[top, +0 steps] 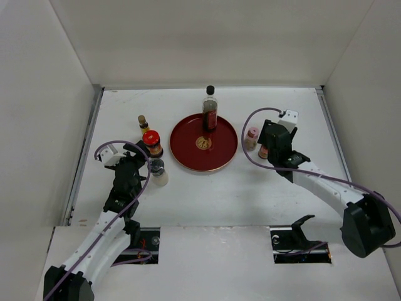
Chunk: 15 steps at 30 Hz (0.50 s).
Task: Organize the condiment bottles
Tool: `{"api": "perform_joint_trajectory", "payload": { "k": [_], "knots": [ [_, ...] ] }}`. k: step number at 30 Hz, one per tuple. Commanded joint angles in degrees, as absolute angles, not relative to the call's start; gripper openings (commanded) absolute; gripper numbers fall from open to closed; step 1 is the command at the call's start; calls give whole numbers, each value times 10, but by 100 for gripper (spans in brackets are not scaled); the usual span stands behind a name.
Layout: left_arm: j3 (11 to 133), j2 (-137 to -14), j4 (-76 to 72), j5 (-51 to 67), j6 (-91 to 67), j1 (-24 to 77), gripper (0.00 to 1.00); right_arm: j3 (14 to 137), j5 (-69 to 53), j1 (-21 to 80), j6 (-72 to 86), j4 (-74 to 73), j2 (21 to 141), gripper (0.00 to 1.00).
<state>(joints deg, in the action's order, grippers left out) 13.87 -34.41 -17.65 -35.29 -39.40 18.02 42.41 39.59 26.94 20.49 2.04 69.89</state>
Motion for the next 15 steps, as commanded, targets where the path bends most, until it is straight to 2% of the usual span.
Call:
{"api": "perform_joint_trajectory", "payload": {
  "k": [1,4,8,10,15],
  "knots": [
    [131,-347,-211,-346,-394,181,70,459,390,264,196,85,714,70],
    [130,-340,-211,-346,-394,181,70,467,391,264,187,91,731,61],
    [128,-337,-211,-346,-394,180,70,454,403,265,192,91,726,39],
    [129,-341,-211,-346,-394,181,70,439,429,268,192,89,704,31],
    [130,-343,-211,-345,-395,184,70,408,486,311,180,43,602,26]
  ]
}}
